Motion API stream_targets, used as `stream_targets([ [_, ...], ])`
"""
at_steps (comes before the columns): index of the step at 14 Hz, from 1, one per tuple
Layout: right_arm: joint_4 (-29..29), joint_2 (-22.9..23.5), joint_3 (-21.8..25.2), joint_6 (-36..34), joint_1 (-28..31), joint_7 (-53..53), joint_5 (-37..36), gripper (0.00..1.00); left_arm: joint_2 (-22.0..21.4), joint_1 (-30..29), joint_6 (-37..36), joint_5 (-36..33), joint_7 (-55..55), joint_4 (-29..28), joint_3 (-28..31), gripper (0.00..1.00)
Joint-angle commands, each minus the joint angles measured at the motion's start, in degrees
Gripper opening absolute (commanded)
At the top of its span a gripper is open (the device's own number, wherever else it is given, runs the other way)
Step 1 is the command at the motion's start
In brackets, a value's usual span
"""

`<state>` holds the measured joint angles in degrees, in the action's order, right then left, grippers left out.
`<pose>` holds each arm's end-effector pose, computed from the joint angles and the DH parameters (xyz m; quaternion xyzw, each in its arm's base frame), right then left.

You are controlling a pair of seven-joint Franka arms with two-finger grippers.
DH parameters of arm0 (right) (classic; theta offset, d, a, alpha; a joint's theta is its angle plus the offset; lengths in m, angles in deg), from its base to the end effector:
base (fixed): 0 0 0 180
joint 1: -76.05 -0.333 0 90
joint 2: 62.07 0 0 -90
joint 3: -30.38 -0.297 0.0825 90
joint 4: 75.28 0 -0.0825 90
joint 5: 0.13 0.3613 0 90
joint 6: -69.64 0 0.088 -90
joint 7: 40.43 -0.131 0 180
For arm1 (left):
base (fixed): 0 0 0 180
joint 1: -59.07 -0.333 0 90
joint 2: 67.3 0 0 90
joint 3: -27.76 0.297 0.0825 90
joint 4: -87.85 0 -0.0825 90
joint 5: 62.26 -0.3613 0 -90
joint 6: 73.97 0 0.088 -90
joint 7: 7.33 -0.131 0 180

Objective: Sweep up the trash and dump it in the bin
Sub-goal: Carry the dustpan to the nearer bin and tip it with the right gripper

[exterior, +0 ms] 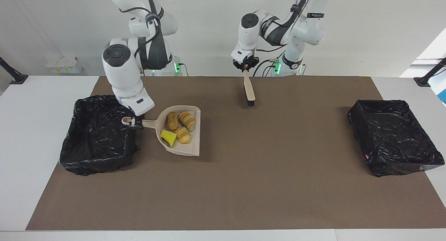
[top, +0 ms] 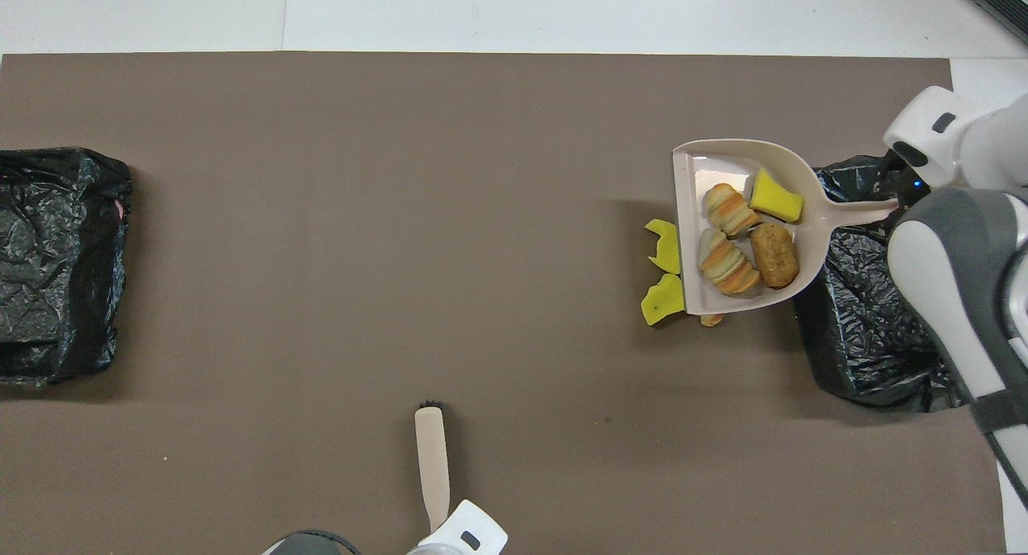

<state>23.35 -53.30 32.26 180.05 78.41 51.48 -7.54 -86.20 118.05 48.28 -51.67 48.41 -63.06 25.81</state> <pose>0.5888 -0.0547 0.4593 0.7048 0.7061 -0.0298 0.0620 0.1707 -0.3294 0.3168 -0.9940 -0.0121 0.1023 0.0361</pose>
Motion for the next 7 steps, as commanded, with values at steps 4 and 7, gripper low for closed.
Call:
stream_targets([
  [4,-2.3,-0.3,0.6,-0.1,9.3,8.4,-7.8,0.0,-1.1,1.1,0.9,-0.7,-1.2,-1.0,0.7,0.05],
  [7,-2.4,-1.0,0.7,1.5,11.0,7.5,-17.7,0.0,0.9,1.2,0.9,-0.7,-1.2,-0.9,0.5,0.17],
])
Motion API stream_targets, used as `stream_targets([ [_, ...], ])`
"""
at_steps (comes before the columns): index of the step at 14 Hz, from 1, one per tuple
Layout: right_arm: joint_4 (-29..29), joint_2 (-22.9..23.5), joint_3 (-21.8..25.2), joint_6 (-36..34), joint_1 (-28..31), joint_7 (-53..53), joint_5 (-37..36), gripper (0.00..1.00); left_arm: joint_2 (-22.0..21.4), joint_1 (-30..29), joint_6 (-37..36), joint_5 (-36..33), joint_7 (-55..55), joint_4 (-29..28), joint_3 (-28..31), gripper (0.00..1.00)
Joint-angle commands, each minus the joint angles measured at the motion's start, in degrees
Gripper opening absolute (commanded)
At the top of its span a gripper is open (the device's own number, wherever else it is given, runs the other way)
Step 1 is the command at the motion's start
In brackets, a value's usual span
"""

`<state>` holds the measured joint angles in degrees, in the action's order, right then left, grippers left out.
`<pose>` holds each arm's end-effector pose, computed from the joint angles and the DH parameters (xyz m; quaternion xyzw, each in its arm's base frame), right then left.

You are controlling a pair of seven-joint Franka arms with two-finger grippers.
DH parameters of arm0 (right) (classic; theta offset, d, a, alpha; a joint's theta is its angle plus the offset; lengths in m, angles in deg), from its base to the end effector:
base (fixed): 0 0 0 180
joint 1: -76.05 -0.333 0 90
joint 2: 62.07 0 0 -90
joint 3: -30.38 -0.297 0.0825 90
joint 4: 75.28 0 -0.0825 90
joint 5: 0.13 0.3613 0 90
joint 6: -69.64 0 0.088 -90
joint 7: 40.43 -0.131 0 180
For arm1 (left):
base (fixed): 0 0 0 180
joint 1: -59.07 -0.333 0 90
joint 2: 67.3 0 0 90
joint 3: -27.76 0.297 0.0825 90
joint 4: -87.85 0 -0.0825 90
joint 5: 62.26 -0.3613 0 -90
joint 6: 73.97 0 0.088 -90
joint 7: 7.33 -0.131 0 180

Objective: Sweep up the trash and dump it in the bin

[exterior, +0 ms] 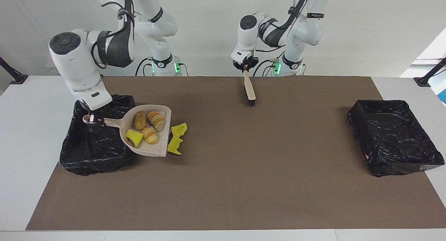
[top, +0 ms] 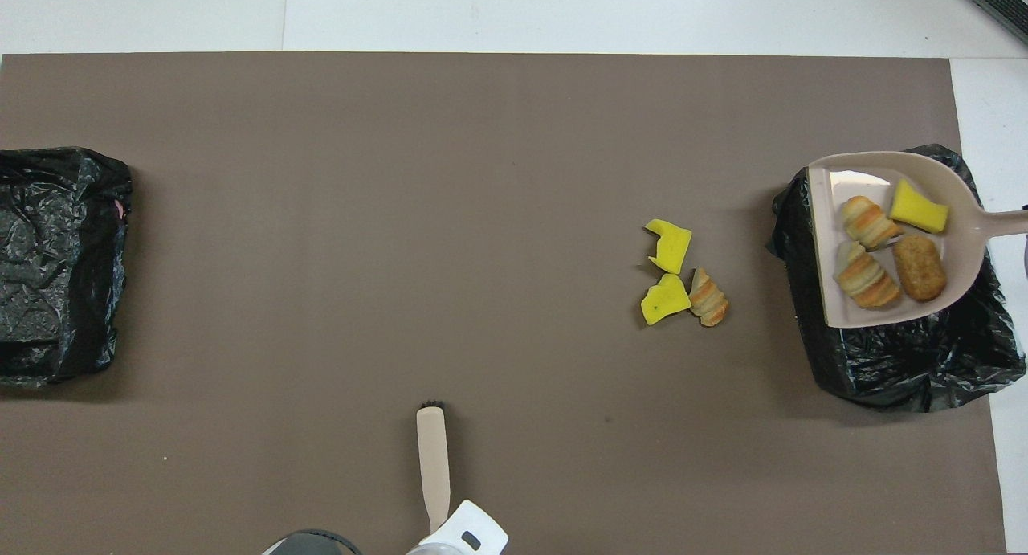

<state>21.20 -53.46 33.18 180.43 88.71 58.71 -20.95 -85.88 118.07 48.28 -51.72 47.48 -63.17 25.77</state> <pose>0.5686 -0.1894 0.4844 0.6939 0.6966 -0.1213 0.1359 0.1700 -0.3289 0.3140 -0.9938 -0.0035 0.1041 0.0387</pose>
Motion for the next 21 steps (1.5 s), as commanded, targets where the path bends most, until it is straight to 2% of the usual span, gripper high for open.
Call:
stream_targets([
  [1,0.4,-1.2,-0.2,3.2,0.7,-0.3,-7.6,0.0,0.9,1.1,0.9,-0.6,-0.3,-0.4,0.6,0.2],
  [2,1.5,-2.3,-0.3,4.0,0.6,-2.0,-11.7,0.0,1.3,1.0,0.9,-0.6,-0.4,0.1,0.7,0.32],
  [5,6.5,-5.2,-0.6,4.3,-0.5,-9.8,-22.3,0.0,4.1,0.2,-0.2,-0.5,-3.3,3.6,0.9,0.95],
  [6,8.1,-6.2,-0.9,4.9,-0.9,-11.8,-24.5,0.0,4.6,-0.3,-0.6,-0.6,-3.8,5.5,1.1,1.0],
  [10,9.5,-7.5,-0.9,2.9,-3.3,-13.5,-30.1,0.0,7.5,-6.3,-5.0,-2.2,-6.1,15.6,1.3,1.0],
  [13,9.4,-7.7,-0.9,-0.1,-4.9,-13.5,-33.7,0.0,8.5,-13.5,-6.2,-8.7,-10.0,22.9,1.2,1.0],
  [17,9.3,-8.5,-1.1,-2.1,-6.5,-12.5,-39.8,0.0,8.8,-23.6,-14.0,-11.8,-24.6,32.7,1.3,1.0],
  [19,8.5,-9.4,-1.2,-2.2,-6.7,-9.8,-39.3,0.0,8.8,-29.0,-16.2,-12.6,-31.2,36.8,1.3,1.0],
  [21,8.3,-9.6,-1.7,-2.2,-7.8,-10.2,-38.8,0.0,8.8,-33.8,-21.2,-12.6,-39.1,41.7,1.4,1.0],
])
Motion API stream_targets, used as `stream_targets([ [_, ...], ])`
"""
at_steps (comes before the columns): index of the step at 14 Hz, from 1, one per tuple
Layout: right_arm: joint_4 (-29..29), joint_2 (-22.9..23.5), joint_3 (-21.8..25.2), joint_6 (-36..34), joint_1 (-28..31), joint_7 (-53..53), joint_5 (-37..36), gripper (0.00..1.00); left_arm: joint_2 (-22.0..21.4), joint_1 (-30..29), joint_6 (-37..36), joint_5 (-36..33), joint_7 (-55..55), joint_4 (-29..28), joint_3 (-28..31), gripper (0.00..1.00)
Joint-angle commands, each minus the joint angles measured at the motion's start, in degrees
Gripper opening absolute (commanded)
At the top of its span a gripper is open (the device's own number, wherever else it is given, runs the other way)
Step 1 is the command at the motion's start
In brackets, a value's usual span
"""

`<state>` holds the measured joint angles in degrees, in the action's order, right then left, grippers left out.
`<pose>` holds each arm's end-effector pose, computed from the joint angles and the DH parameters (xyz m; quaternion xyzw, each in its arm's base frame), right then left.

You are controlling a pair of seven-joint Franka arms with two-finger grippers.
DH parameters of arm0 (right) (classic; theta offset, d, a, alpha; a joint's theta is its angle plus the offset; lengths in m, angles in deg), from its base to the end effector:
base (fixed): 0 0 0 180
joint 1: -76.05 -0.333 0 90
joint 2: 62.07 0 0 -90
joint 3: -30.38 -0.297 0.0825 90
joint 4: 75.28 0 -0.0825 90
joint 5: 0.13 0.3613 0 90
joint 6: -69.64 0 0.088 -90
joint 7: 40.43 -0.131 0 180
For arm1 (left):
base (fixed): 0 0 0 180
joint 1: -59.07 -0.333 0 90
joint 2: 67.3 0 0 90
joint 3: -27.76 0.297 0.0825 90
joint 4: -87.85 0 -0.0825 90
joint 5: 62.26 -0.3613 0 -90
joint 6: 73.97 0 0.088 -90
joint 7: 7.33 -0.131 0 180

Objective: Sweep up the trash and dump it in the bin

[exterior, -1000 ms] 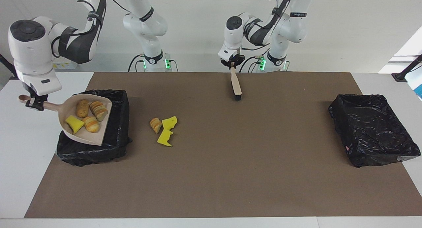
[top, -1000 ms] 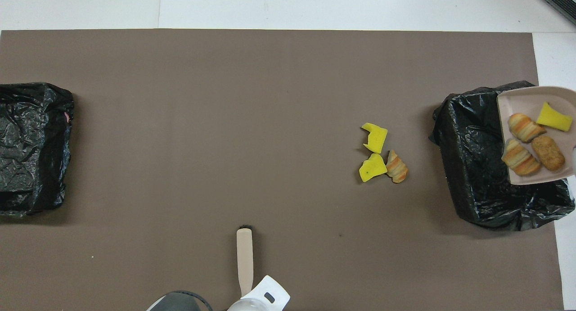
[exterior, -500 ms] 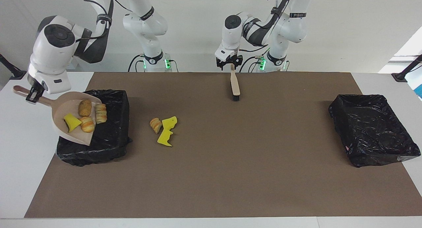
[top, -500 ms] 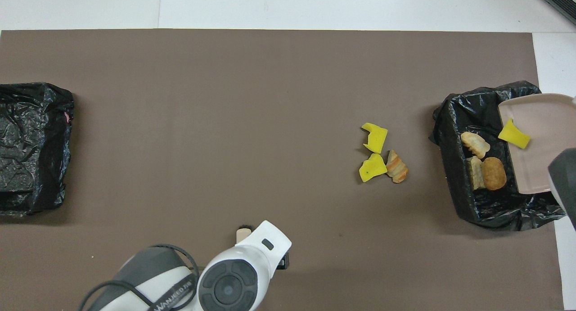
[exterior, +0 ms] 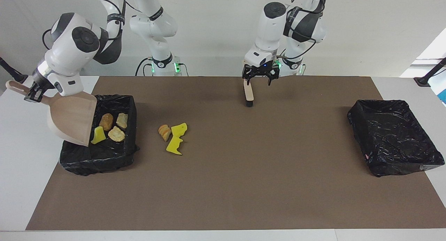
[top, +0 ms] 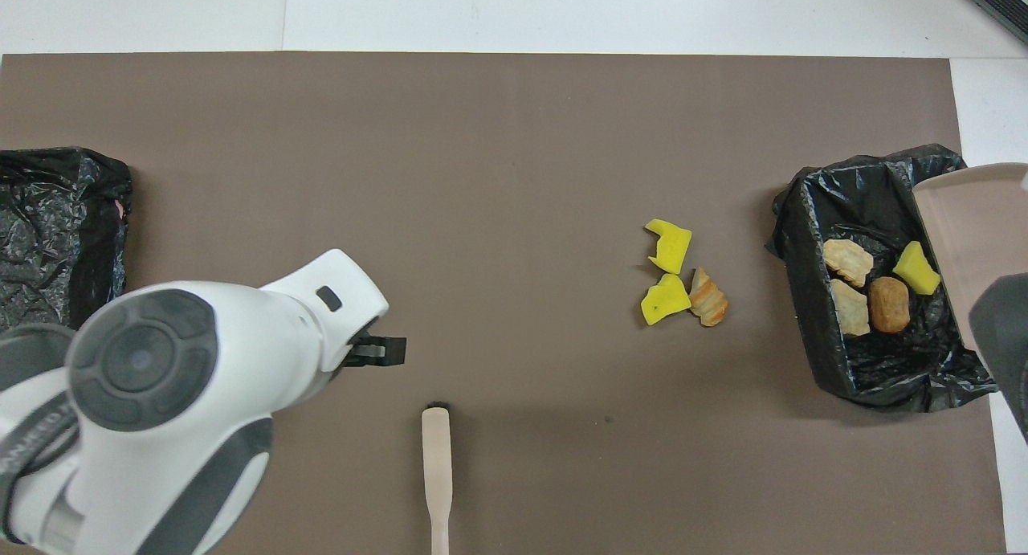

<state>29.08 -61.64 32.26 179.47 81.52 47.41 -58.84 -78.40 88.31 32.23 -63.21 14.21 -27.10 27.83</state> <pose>0.5509 -0.1515 0.5376 0.5704 0.6739 -0.3198 0.3440 0.4266 -0.2362 0.5067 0.9974 -0.0687 0.0219 0.0017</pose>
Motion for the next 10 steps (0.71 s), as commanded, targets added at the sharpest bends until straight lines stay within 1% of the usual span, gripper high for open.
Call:
stream_targets([
  [1,0.1,-1.5,-1.3,-1.3,-1.1,0.9,2.6,0.0,1.3,-6.8,-7.7,-1.1,-9.5,8.4,-0.8,1.0],
  [3,-1.2,-1.2,-1.5,-1.3,-1.7,0.2,11.2,0.0,1.3,-10.8,-14.1,-1.0,-15.6,14.5,-0.7,1.0],
  [4,-1.2,-1.1,-1.5,-1.3,-2.2,-2.3,15.3,0.0,1.4,-13.0,-17.7,-1.1,-18.6,17.6,-0.7,1.0],
  [6,-1.1,-1.1,-1.6,-1.5,-3.6,-6.6,21.3,0.0,1.7,-16.9,-20.6,-0.8,-22.4,21.3,-0.7,1.0],
  [7,-0.9,-1.3,-1.6,-2.9,-4.1,-11.2,24.4,0.0,2.3,-18.2,-21.9,-0.5,-23.2,22.5,-0.6,1.0],
  [8,-0.7,-1.6,-1.6,-5.8,-4.1,-18.8,29.0,0.0,3.8,-18.9,-23.3,-0.5,-23.4,24.0,-0.3,1.0],
  [9,-0.7,-1.8,-1.7,-8.5,-4.2,-25.8,32.2,0.0,5.6,-19.1,-24.6,-0.5,-23.5,27.4,-0.2,1.0],
  [10,-0.7,-2.0,-2.4,-10.1,-5.0,-30.4,33.7,0.0,7.6,-19.8,-26.5,-0.5,-23.7,30.6,-0.2,1.0],
])
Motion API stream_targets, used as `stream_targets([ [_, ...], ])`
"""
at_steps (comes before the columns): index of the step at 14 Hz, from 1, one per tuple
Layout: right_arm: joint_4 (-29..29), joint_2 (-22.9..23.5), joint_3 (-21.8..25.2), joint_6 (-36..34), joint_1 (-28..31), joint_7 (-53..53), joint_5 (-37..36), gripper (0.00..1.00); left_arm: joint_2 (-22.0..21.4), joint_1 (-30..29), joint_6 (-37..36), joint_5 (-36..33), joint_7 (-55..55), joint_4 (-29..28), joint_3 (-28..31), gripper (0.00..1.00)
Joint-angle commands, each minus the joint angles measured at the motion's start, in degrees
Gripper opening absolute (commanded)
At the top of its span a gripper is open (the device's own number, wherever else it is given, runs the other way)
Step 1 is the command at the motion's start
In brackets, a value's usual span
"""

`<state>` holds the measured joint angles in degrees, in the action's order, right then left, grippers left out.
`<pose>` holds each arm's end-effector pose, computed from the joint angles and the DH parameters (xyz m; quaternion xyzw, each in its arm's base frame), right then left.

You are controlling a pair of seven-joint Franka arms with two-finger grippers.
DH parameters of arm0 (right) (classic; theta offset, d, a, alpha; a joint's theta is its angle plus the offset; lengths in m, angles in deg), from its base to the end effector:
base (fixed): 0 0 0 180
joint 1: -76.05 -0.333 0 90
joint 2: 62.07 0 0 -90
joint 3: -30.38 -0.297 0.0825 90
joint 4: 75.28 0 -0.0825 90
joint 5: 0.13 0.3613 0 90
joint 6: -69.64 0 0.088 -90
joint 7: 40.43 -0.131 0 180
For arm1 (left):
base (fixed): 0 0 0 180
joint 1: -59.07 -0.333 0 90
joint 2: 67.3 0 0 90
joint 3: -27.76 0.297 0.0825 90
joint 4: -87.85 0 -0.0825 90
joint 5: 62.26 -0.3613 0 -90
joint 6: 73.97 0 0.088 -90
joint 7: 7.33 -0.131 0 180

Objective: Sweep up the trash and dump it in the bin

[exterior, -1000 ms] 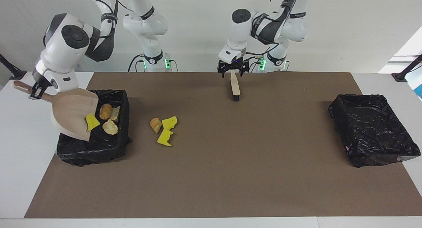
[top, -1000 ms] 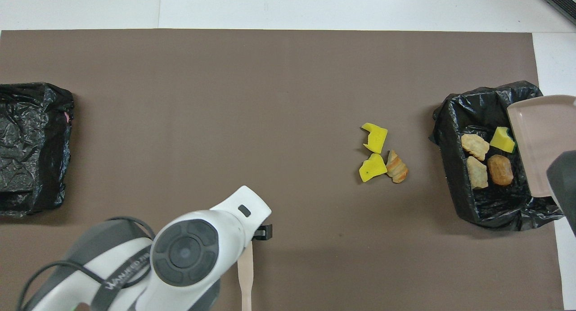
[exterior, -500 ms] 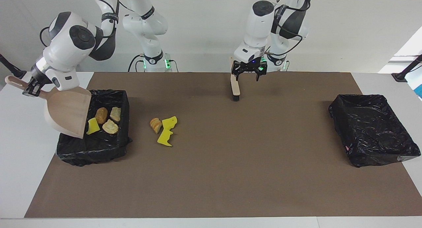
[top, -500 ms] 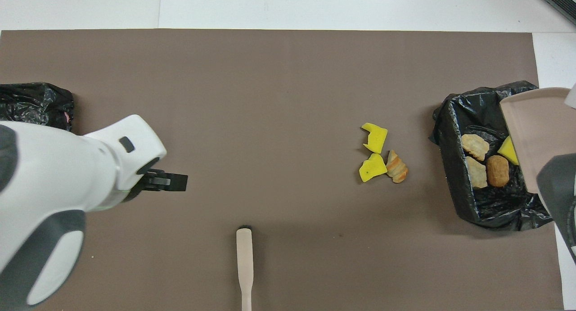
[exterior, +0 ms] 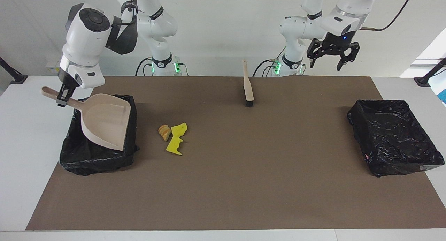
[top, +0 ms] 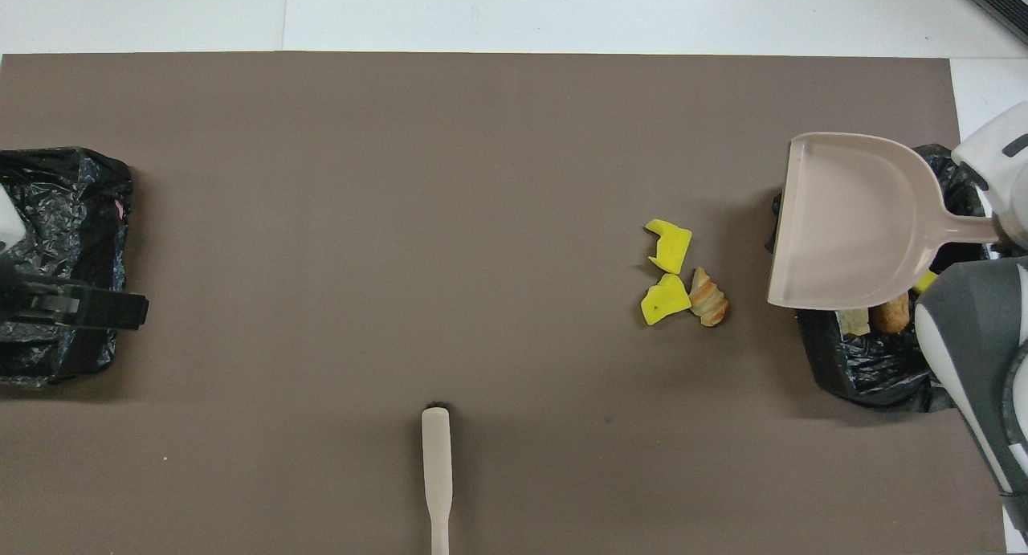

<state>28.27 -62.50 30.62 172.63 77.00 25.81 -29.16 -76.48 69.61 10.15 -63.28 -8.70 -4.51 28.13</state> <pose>0.5404 -0.0636 0.5109 0.7858 0.5682 -0.1364 0.2025 0.4662 -0.0808 0.6347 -0.9950 0.0996 -0.0088 0.0077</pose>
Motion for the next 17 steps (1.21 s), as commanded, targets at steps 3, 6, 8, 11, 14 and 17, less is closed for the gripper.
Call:
stream_targets([
  [3,0.2,-1.6,-1.0,-5.9,-3.4,-20.3,11.5,0.0,6.8,-3.1,-5.0,-0.4,-2.8,9.8,-0.6,1.0],
  [6,1.5,0.7,-1.1,-6.5,-8.8,-38.0,16.5,0.0,6.0,-3.6,-4.3,-0.6,-3.2,9.3,-0.5,1.0],
  [8,0.2,3.7,-1.1,-5.7,-14.5,-46.4,18.0,0.0,5.9,-3.7,-4.2,-0.6,-3.4,9.3,-0.5,1.0],
  [11,-0.7,6.3,-1.1,-1.6,-18.6,-60.8,23.6,0.0,5.3,-3.7,-4.4,-0.6,-2.7,8.3,-0.5,1.0],
  [14,-4.0,9.7,-1.2,1.0,-22.0,-72.2,29.0,0.0,5.0,-3.8,-4.3,-0.4,-2.4,7.7,-0.2,1.0],
  [17,-8.8,16.4,-1.3,3.1,-28.4,-85.7,29.1,0.0,5.1,-5.8,-3.9,-0.3,-2.9,7.9,-0.2,1.0],
])
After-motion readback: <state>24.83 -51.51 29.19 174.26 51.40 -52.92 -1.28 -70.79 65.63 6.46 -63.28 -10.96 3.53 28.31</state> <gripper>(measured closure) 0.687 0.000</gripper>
